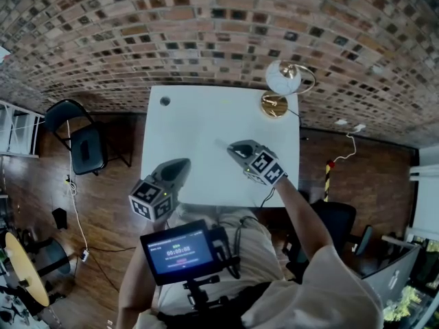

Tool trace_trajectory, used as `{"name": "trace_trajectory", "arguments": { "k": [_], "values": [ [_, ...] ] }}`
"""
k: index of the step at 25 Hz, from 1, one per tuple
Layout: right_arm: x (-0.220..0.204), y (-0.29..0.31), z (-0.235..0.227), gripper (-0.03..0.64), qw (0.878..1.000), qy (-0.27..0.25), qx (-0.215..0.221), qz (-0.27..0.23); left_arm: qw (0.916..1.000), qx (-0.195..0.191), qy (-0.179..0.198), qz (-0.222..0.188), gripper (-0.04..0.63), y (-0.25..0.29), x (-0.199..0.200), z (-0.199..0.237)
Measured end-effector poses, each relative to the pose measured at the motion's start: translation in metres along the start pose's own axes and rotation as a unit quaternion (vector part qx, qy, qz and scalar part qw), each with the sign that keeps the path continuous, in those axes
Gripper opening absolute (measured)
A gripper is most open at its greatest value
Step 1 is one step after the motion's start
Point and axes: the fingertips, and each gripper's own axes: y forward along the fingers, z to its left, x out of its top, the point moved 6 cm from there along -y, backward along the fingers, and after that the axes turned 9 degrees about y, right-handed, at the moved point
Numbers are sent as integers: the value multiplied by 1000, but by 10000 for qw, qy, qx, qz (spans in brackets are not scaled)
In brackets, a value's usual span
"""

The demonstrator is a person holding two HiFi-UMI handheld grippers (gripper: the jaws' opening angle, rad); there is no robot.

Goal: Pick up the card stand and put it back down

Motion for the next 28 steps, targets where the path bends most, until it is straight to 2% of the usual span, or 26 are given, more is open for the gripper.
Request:
{"name": "trace_trajectory", "arguments": {
  "k": [17,28],
  "values": [
    [103,-60,22,29,9960,-785,408,-116,9988,175,-60,-450,-3,-24,19,5],
    [145,-87,50,29,9920,-903,786,-399,9965,295,-61,-779,-3,-44,32,4]
  ]
}}
